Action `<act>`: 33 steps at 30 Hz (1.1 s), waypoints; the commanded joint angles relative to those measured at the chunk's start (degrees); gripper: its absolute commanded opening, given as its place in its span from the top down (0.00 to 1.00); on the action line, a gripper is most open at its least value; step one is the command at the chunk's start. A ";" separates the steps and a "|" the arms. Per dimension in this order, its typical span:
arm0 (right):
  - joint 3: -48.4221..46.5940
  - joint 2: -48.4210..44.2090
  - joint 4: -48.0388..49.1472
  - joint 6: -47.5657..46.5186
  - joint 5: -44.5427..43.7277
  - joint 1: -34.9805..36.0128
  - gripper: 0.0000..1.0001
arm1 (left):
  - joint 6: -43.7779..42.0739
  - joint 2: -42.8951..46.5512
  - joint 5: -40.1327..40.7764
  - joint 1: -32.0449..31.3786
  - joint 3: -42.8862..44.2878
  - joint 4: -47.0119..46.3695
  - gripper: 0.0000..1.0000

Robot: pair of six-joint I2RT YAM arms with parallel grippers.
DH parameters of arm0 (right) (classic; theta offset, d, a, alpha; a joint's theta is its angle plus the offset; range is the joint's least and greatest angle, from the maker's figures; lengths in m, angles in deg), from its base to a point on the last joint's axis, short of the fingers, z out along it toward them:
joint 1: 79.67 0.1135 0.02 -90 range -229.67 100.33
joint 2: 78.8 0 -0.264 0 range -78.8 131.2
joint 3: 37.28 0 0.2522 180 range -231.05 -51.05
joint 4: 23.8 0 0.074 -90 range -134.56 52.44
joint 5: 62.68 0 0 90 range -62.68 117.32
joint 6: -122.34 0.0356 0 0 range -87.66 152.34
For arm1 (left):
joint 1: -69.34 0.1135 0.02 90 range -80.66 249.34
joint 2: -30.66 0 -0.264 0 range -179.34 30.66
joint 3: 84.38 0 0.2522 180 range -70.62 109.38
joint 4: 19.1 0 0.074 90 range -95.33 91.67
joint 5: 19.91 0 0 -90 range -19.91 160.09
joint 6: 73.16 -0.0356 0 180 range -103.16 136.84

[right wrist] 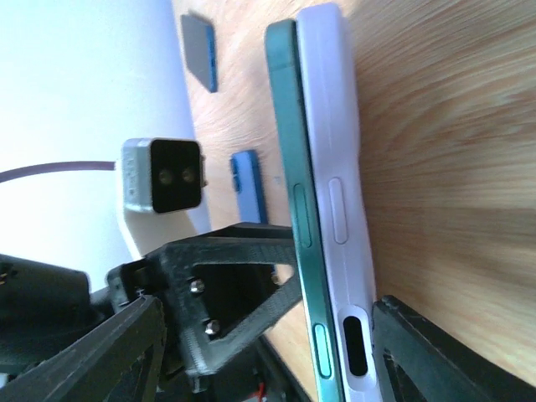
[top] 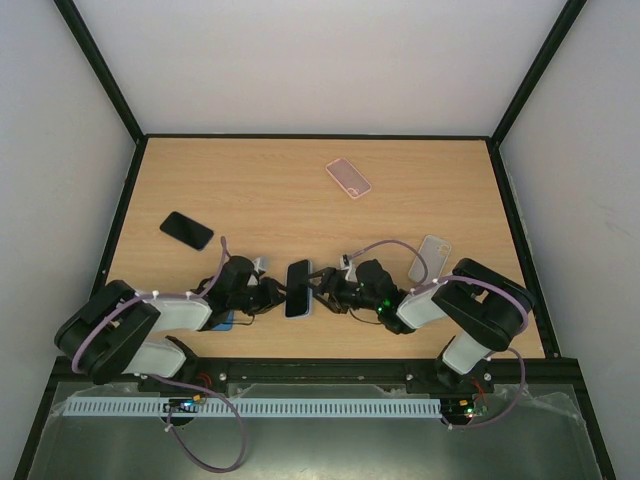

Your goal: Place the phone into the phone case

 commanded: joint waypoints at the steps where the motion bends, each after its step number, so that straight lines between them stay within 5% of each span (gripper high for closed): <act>1: -0.37 -0.82 9.55 1.89 4.18 1.00 0.34 | -0.75 2.48 -0.09 -1.27 -0.61 2.73 0.71; 17: -2.55 7.05 11.13 -0.36 5.41 0.98 0.55 | -3.88 6.49 3.27 -1.21 -0.24 9.78 0.66; 21: -1.93 7.05 10.97 -1.18 4.02 1.03 0.70 | -4.23 6.79 3.52 -1.26 -0.12 10.80 0.64; 28: -2.58 4.11 1.86 -5.95 1.39 0.98 0.95 | -4.24 6.46 4.01 -1.26 -0.20 10.53 0.64; 33: -4.63 1.13 -7.30 -10.43 -1.45 0.98 0.95 | -4.51 5.68 3.88 -1.26 0.05 10.60 0.64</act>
